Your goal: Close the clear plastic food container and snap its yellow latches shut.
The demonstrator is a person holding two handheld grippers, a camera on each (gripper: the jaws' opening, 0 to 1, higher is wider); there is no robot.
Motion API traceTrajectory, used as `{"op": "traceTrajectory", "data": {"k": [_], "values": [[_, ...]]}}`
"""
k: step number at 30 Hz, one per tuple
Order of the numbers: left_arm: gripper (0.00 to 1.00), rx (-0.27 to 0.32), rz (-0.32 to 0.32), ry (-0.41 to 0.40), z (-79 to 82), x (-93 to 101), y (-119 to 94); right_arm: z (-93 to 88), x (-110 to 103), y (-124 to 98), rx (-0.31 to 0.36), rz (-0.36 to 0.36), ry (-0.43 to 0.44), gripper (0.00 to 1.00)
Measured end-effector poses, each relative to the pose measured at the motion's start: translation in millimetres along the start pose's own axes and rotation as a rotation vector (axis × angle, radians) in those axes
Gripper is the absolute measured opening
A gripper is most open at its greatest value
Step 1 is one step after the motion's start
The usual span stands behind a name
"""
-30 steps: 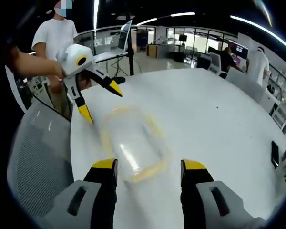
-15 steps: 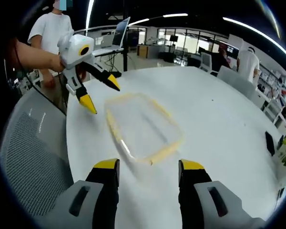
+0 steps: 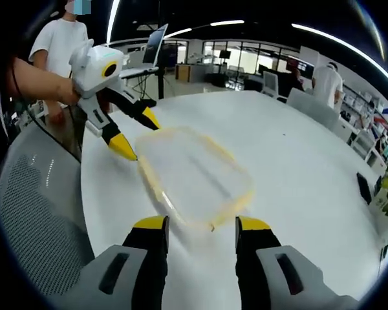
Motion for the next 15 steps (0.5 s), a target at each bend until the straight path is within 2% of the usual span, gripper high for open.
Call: {"op": "traceTrajectory", "data": {"k": [15], "values": [[0.37, -0.008, 0.018, -0.029, 10.4, -18.0, 14, 6.5, 28, 18, -0.026, 0.01, -0.003, 0.38]]}}
Point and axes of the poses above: the point that each gripper's makers call its tool centre point, and the gripper's own axes: y roughly forward along the fingers, x roughly to its right, z roughly out of its top, the point moved 10 cm from there along -y, roughly backward along the fingers, and after that the axes turned 10 degrees about -y, right-handed, at the moved point
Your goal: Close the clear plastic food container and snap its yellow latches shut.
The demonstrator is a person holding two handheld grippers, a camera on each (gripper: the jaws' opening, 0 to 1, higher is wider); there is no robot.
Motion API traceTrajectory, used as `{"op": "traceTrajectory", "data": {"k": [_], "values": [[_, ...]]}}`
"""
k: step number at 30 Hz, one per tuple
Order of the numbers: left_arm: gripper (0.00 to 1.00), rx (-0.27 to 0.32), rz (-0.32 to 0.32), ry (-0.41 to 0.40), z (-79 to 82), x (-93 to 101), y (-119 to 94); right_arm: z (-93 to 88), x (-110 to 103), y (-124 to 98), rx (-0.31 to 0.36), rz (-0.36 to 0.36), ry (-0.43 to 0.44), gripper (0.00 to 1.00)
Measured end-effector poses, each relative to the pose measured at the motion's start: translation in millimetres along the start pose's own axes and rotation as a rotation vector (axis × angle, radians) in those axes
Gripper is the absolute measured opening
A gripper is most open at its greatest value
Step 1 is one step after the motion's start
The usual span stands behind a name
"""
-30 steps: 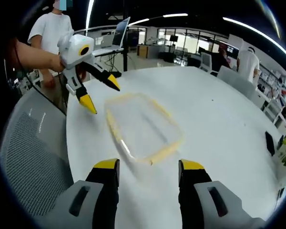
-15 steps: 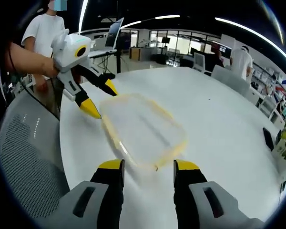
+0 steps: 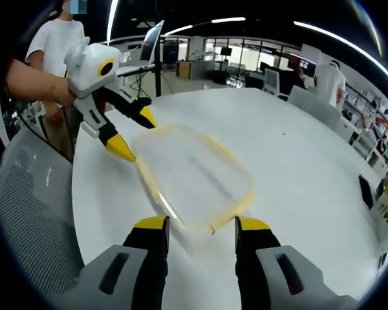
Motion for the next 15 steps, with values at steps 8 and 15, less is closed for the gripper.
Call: {"op": "traceTrajectory", "data": {"k": [8, 15], "values": [[0.37, -0.01, 0.001, -0.001, 7.0, -10.0, 8, 3.3, 13, 8, -0.008, 0.003, 0.007, 0.38], [0.36, -0.028, 0.004, 0.002, 11.2, -15.9, 15, 5.7, 20, 13, -0.013, -0.002, 0.024, 0.39]]}}
Point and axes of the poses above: the point that each gripper's makers call its tool centre point, and the gripper's own axes: y roughly forward along the fingers, x roughly to its right, z roughly out of its top, the point moved 10 cm from there along -y, roughly backward along the fingers, and after that the axes turned 10 degrees about -y, right-handed, at the moved point
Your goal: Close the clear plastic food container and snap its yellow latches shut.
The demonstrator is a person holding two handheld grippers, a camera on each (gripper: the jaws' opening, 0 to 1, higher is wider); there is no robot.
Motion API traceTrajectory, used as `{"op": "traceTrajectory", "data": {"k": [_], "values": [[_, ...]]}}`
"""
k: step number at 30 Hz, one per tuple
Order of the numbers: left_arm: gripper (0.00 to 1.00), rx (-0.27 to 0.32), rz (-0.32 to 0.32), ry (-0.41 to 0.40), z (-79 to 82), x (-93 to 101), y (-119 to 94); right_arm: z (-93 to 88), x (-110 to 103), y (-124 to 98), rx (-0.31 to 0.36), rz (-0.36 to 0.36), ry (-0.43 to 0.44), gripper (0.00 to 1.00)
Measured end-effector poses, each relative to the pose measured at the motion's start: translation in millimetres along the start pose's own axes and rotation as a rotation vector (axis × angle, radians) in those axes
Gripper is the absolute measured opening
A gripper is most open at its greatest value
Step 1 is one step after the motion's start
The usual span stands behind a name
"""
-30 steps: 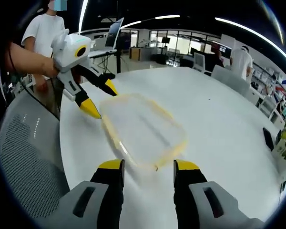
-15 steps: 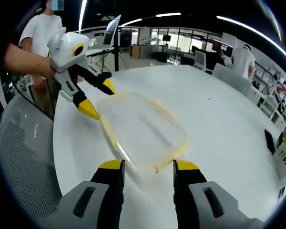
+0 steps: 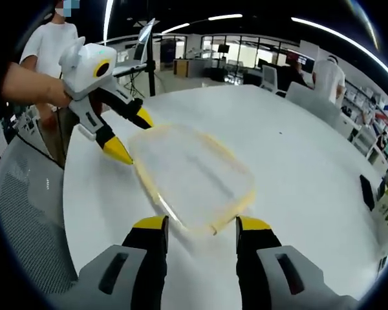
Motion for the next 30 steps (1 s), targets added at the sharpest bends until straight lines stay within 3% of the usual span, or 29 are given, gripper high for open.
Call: {"op": "traceTrajectory", "data": {"k": [6, 11, 30], "values": [[0.36, -0.007, -0.004, -0.01, -0.9, -0.3, 1, -0.3, -1, -1, 0.002, -0.002, 0.008, 0.39], [0.39, 0.011, -0.006, -0.025, 0.3, 2.8, -7, -0.6, -7, -7, 0.017, -0.004, 0.025, 0.45], [0.73, 0.12, -0.016, -0.143, -16.4, 32.6, -66, -15.7, -33, -77, 0.117, -0.084, 0.118, 0.73]]}}
Point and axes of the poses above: the point that each gripper's makers call its tool centre point, and the gripper's own axes: y roughly forward along the fingers, x roughly to its right, z roughly out of its top, the point moved 10 cm from there along -y, roughly backward along the fingers, and after that the axes turned 10 degrees about -y, right-handed, at the moved point
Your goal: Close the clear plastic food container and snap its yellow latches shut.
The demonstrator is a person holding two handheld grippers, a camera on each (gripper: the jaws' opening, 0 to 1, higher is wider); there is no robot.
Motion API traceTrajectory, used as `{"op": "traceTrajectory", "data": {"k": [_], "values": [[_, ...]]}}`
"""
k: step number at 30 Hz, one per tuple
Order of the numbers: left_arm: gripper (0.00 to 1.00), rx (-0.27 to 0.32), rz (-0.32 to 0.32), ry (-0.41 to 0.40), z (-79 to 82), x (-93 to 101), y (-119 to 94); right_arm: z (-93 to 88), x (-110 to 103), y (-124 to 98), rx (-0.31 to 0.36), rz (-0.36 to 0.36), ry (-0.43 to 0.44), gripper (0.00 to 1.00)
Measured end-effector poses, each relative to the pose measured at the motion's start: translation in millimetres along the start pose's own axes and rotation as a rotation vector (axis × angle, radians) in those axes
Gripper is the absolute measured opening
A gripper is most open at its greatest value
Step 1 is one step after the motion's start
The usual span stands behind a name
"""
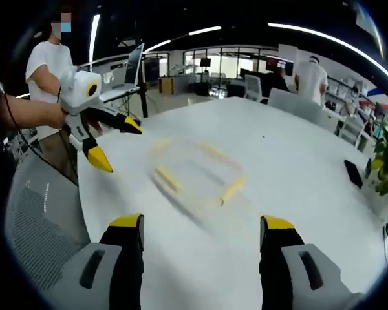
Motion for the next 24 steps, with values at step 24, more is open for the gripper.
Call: {"op": "traceTrajectory", "data": {"k": [24], "values": [[0.99, 0.124, 0.056, -0.103, -21.2, 27.0, -70, -22.5, -23, -63, 0.027, -0.054, 0.038, 1.0]]}}
Point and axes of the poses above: the point that each gripper's makers call its tool centre point, and the gripper's own axes: y roughly forward along the fingers, x roughly to its right, z roughly out of its top, the point moved 10 cm from there along -y, roughly backward along the fingers, and after that the axes turned 10 degrees about -y, right-handed, at the moved point
